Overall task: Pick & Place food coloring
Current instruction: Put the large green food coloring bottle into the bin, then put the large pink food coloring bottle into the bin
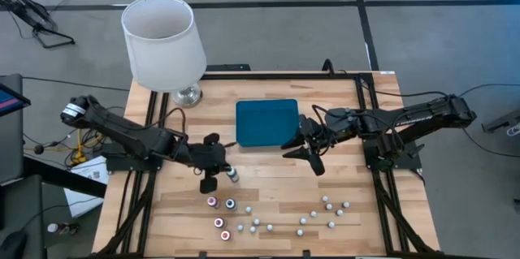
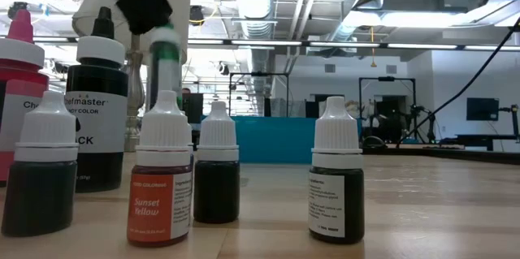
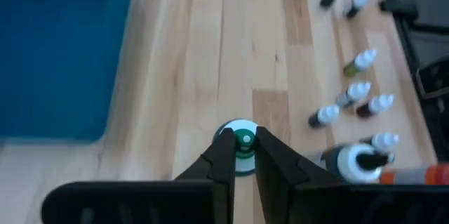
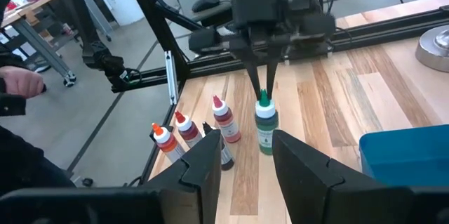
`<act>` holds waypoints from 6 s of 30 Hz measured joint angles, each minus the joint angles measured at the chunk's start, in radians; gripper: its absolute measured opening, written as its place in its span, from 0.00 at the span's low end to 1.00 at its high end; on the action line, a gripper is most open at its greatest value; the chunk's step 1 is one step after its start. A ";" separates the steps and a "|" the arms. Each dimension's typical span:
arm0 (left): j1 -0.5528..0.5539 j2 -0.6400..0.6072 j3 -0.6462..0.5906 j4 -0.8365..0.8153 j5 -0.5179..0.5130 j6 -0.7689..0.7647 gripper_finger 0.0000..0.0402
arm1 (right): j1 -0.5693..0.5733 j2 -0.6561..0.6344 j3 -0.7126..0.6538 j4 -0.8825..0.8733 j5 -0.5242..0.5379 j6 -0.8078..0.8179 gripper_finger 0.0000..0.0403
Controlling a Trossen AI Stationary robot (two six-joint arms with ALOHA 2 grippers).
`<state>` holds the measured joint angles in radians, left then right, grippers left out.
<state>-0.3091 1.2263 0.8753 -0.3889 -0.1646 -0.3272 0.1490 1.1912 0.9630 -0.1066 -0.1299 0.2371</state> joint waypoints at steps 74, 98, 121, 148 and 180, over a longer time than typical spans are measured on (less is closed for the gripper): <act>0.625 0.396 0.301 -0.080 -0.145 0.187 0.06 | -0.007 0.000 0.000 -0.016 0.035 -0.001 0.29; 0.625 0.396 0.283 -0.062 -0.156 0.185 0.17 | -0.007 0.000 0.000 -0.017 0.035 -0.001 0.29; 0.588 0.284 0.445 -0.164 0.046 0.269 0.27 | 0.006 0.000 -0.001 -0.085 0.032 0.016 0.29; -0.147 -0.082 0.434 -0.554 -0.290 -0.032 0.27 | 0.037 0.331 0.000 0.456 -0.160 0.050 0.29; -0.334 -0.680 -0.438 0.308 -0.396 -0.247 0.27 | 0.080 0.658 0.249 0.515 -0.194 -0.001 0.29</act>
<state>-0.6434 0.5462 0.4374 -0.0807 -0.5605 -0.5739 0.2285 1.8492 1.2123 0.4083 -0.3241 0.2362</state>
